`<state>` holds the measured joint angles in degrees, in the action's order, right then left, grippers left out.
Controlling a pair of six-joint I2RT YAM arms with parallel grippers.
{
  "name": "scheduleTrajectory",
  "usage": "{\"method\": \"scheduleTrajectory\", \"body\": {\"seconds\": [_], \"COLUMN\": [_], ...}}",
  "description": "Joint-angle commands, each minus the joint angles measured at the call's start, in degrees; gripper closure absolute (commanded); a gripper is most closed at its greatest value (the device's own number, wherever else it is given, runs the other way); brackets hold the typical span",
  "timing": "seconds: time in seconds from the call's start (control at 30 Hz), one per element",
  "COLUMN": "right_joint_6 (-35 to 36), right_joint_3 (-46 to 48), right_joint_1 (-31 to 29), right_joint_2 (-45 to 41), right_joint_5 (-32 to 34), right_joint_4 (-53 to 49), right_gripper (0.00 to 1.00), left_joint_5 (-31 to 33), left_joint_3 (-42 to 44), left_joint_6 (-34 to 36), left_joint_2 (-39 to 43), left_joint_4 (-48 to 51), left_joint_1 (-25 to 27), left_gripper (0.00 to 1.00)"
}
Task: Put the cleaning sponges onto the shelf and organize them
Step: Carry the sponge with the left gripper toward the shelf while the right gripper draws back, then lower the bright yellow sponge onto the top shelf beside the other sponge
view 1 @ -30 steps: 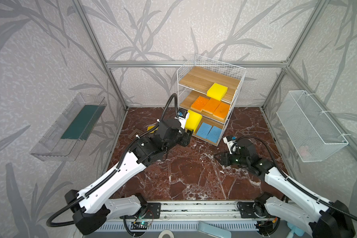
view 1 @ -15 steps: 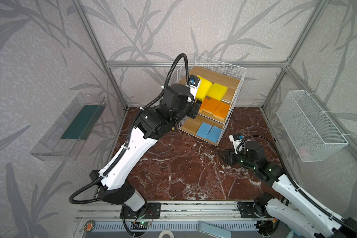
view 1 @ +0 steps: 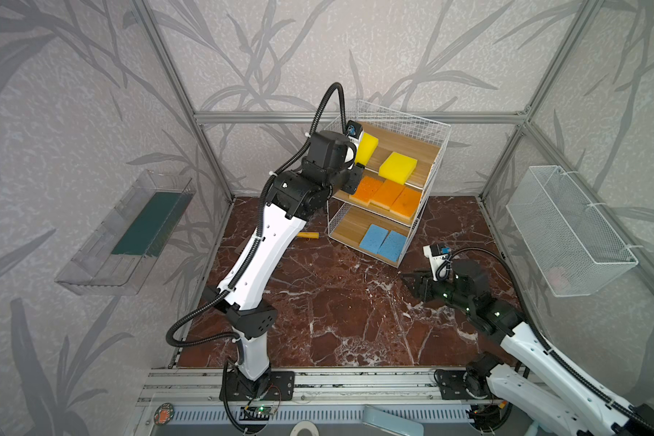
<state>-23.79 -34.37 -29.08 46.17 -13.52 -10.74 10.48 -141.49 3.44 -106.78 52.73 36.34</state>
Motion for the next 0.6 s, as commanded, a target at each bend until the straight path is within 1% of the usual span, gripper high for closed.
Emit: {"method": "scheduleTrajectory", "body": {"seconds": [0.0, 0.4, 0.57], "right_joint_6": [0.02, -1.26, -1.26], "right_joint_3": [0.40, 1.68, 1.85], "right_joint_1": [0.18, 0.28, 0.27], "right_joint_2": [0.47, 3.12, 2.98], "right_joint_5": [-0.37, -1.75, -1.78], "right_joint_4": [2.20, 4.24, 4.11], "right_gripper": [0.43, 0.43, 0.43], "left_joint_5": [-2.89, -6.91, -8.91], "left_joint_3": [-1.80, -4.82, -5.98], "left_joint_6": [0.03, -2.30, -4.16], "left_joint_2": [-0.86, -4.97, -6.31], "left_joint_4": [0.82, 0.45, 0.12], "left_joint_1": [-0.26, -0.30, 0.27], "left_gripper": [0.46, 0.47, 0.48]}}
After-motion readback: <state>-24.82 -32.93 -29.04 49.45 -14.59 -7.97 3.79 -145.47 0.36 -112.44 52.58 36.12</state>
